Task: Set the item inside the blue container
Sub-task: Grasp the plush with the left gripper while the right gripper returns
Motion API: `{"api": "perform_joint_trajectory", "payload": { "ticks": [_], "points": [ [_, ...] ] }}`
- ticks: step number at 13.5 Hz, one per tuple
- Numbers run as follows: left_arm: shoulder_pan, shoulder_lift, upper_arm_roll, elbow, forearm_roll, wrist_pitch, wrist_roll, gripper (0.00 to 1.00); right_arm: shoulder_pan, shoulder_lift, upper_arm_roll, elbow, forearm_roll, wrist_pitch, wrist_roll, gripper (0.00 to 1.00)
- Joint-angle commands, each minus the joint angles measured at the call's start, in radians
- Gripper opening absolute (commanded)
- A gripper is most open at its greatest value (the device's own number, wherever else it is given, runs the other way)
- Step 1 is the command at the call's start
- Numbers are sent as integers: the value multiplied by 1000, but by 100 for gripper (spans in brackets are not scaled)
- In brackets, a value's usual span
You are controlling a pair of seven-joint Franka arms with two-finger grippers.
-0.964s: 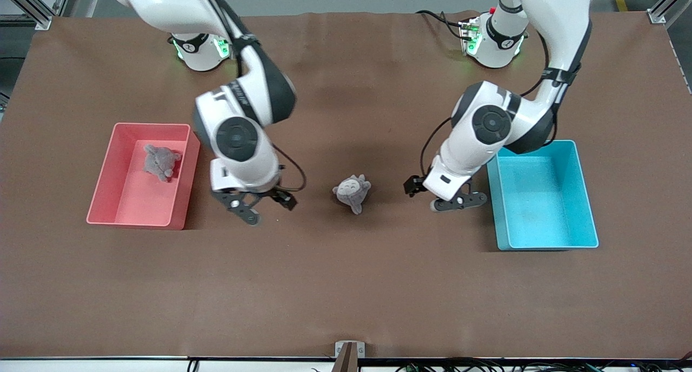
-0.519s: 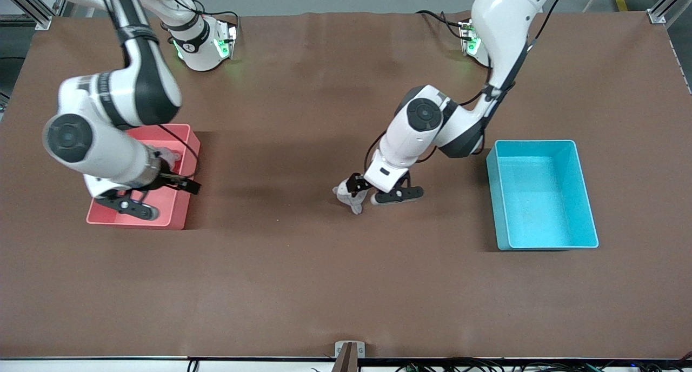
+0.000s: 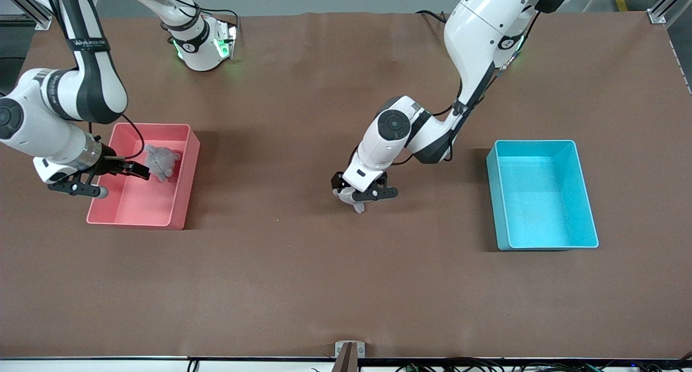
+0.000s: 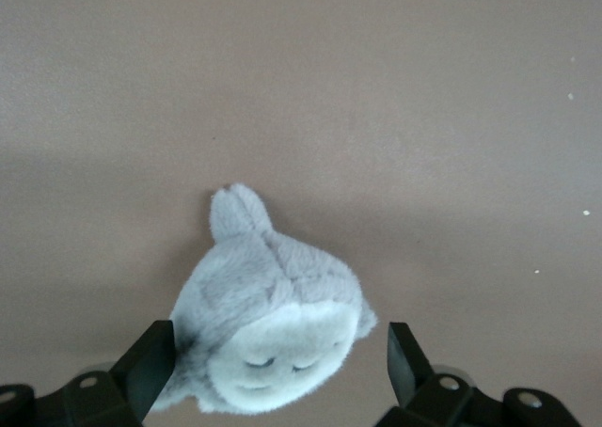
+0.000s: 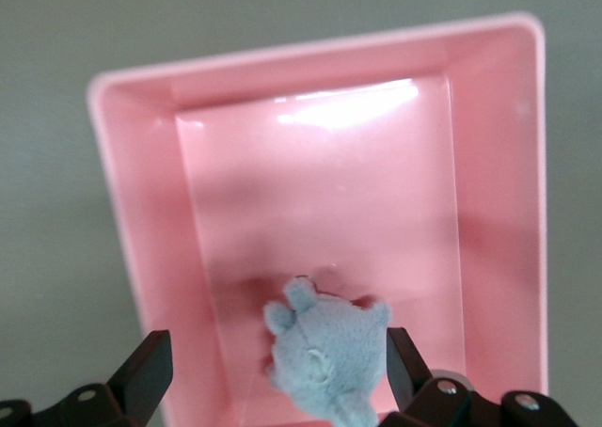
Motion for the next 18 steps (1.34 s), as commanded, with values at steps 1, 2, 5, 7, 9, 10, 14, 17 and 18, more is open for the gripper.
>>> {"api": "perform_joint_trajectory", "payload": {
  "ticks": [1, 2, 5, 7, 9, 10, 14, 17, 18],
  "points": [
    [-12, 23, 13, 27, 37, -5, -8, 100, -54, -51, 22, -174, -14, 154, -44, 100],
    [-12, 25, 13, 28, 38, -5, -8, 100, -63, -50, 22, -211, -14, 194, -44, 100],
    [-13, 48, 21, 53, 40, -5, -8, 95, -80, -47, 21, -260, -15, 251, -58, 100],
    [-33, 58, 36, 62, 43, -5, -8, 84, -88, -42, 22, -304, -15, 301, -58, 100],
    [-35, 58, 38, 60, 45, -7, -8, 66, -86, -10, 22, -337, -15, 382, -58, 100],
    [-35, 58, 38, 60, 45, -7, -8, 56, -86, -2, 22, -337, -15, 383, -56, 100],
    [-30, 49, 36, 56, 43, -10, -9, 24, -86, 4, 24, -345, -14, 383, -55, 100],
    [-4, 8, 36, 45, 44, -46, -37, 14, -86, 4, 24, -348, -12, 381, -53, 100],
    [14, -23, 36, 37, 45, -110, -37, 14, -86, 4, 24, -354, -12, 381, -53, 100]
  ]
}}
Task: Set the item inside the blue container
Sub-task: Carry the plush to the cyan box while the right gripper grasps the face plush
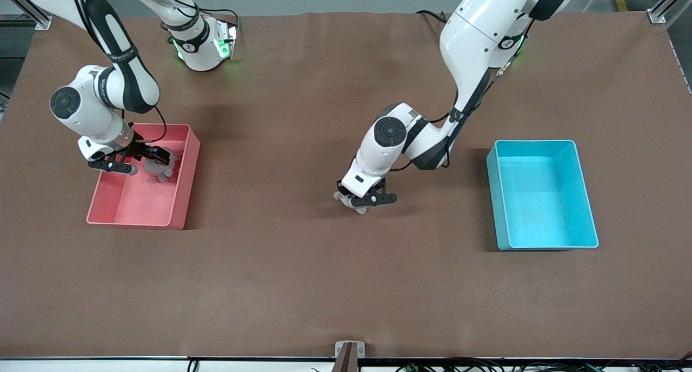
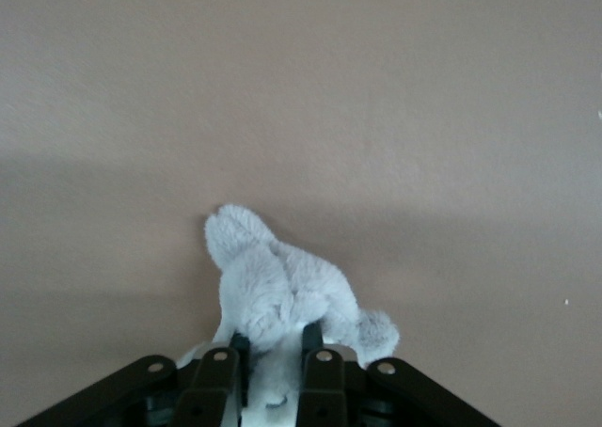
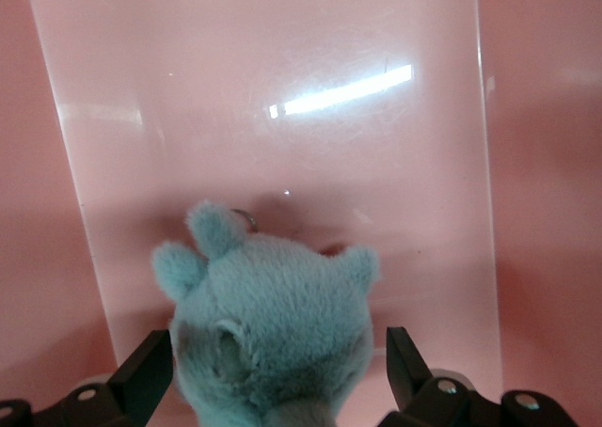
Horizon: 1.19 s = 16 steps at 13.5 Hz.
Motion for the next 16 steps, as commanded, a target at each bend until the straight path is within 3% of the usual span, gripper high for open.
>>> {"api": "perform_joint_trajectory", "payload": {
  "ticks": [1, 4, 7, 8, 10, 13, 16],
  "points": [
    [52, -105, 4, -21, 21, -164, -20, 14, -26, -13, 18, -33, -11, 14, -5, 100],
    [136, -241, 0, -53, 21, -320, 24, 14, -26, -13, 20, -36, -9, 8, -5, 100],
    [258, -382, -4, -102, 21, -497, 211, 14, -26, -13, 20, -36, -9, 3, -2, 100],
    [303, -429, -4, -131, 21, -533, 285, 14, -26, -13, 20, -36, -9, 3, -2, 95],
    [412, -486, -4, -183, 23, -552, 452, 14, -24, -13, 20, -36, -9, 3, -3, 79],
    [562, -489, -2, -193, 23, -552, 678, 14, -23, -13, 20, -35, -9, 2, -3, 40],
    [657, -441, -1, -190, 49, -536, 807, 14, -23, -13, 20, -35, -8, 3, -2, 17]
  ]
}}
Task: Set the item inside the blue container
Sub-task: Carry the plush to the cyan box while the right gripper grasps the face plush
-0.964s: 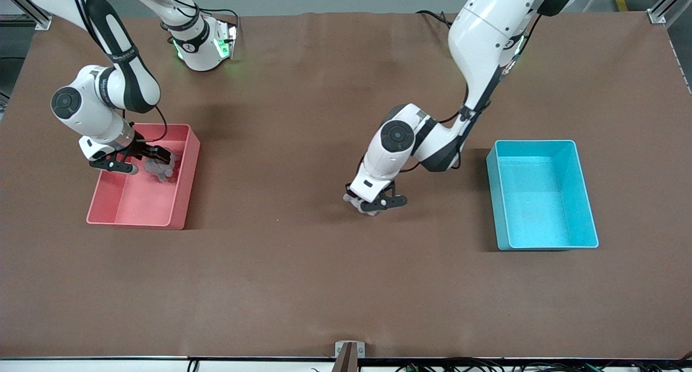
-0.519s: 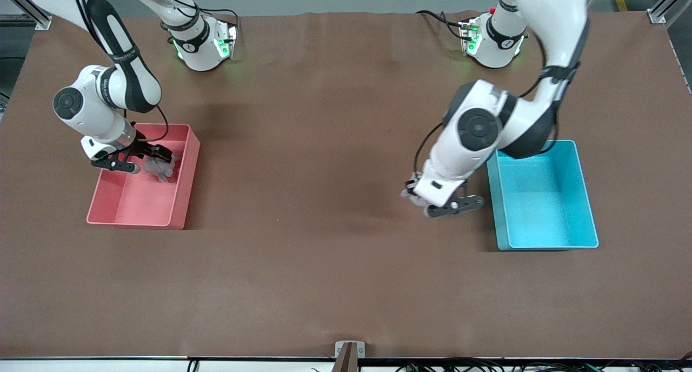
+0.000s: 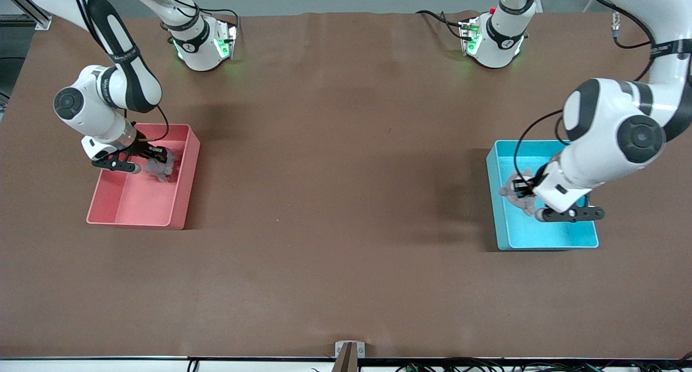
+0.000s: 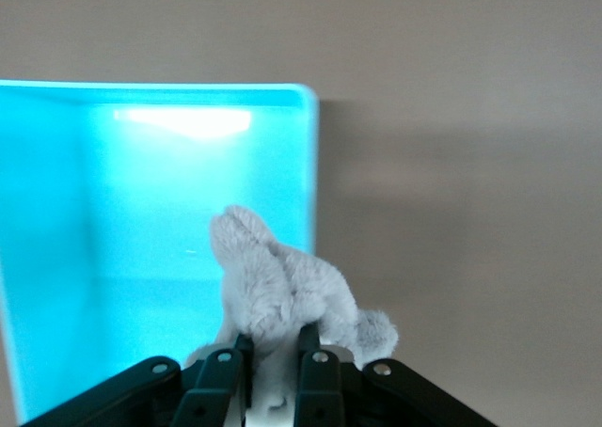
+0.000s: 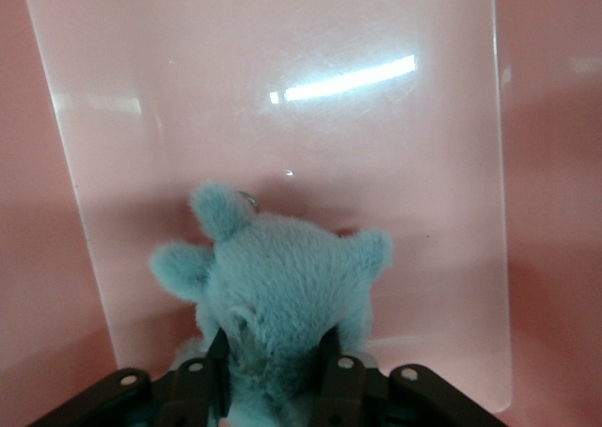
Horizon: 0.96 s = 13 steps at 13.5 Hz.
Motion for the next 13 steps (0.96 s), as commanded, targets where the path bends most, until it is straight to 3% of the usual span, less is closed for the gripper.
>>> {"api": "perform_joint_trajectory", "payload": {
  "ticks": [1, 3, 8, 13],
  "points": [
    [54, 39, -12, -6, 84, 36, 56, 14, -22, -16, 15, -23, -6, 8, -2, 11],
    [73, 94, -12, -9, 105, 97, 62, 15, -22, -16, 15, -22, -5, 8, -2, 3],
    [101, 152, -12, -61, 106, 180, 62, 15, -21, -23, 15, -2, -5, -27, 1, 0],
    [107, 177, -12, -103, 134, 242, 62, 20, 17, -68, 21, 318, 3, -555, 59, 0]
  ]
}}
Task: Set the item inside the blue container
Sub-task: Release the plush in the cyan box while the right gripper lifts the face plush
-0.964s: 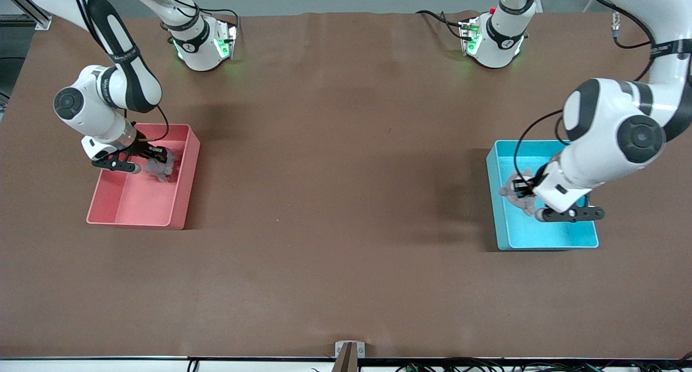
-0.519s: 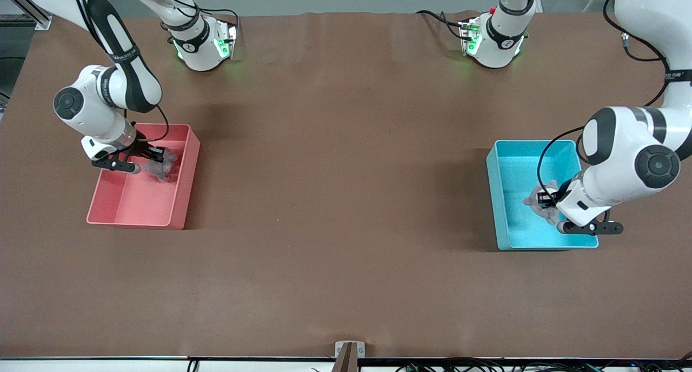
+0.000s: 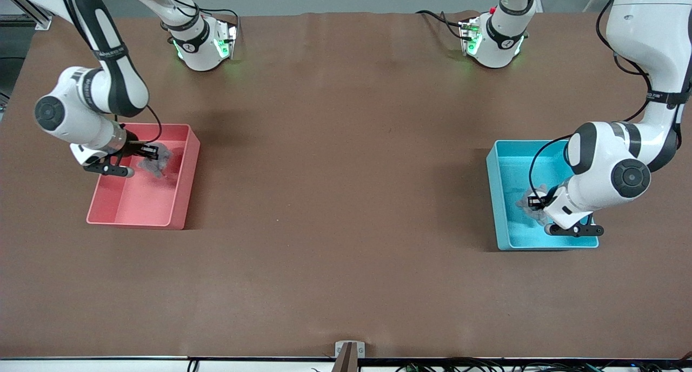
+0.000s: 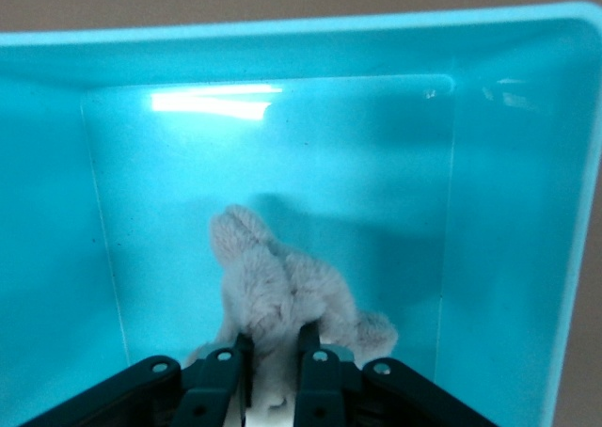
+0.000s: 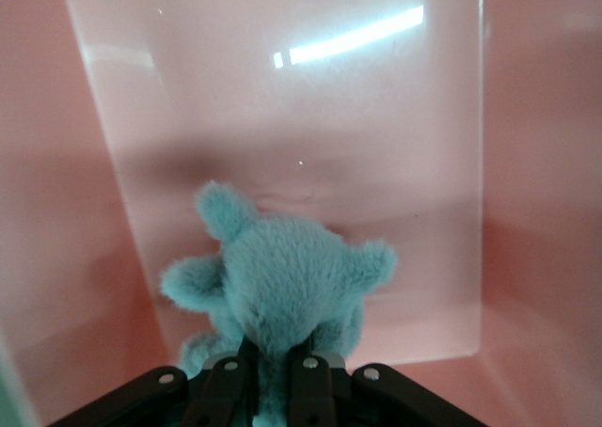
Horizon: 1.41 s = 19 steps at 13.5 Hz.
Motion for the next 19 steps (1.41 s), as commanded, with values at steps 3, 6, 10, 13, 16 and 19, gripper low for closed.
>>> {"api": "perform_joint_trajectory", "payload": {
  "ticks": [3, 6, 10, 13, 16, 19],
  "points": [
    [11, -2, -11, -13, 23, 17, 5, 36, 129, -25, 11, 359, 1, -447, 250, 0],
    [6, -54, -14, -7, 23, -11, 5, 100, 271, -24, 11, 407, 68, -476, 508, 0],
    [0, -122, -70, 40, 15, -137, -16, 100, 507, 48, 11, 443, 96, -321, 911, 0],
    [-2, -142, -136, 77, 12, -193, -54, 100, 682, 209, 10, 569, 89, -235, 1215, 0],
    [0, -170, -239, 76, 14, -206, -192, 100, 797, 396, 10, 763, 81, -223, 1440, 0],
    [-15, -156, -336, 79, 23, -200, -384, 100, 870, 540, 8, 873, 78, -135, 1614, 0]
  ]
}}
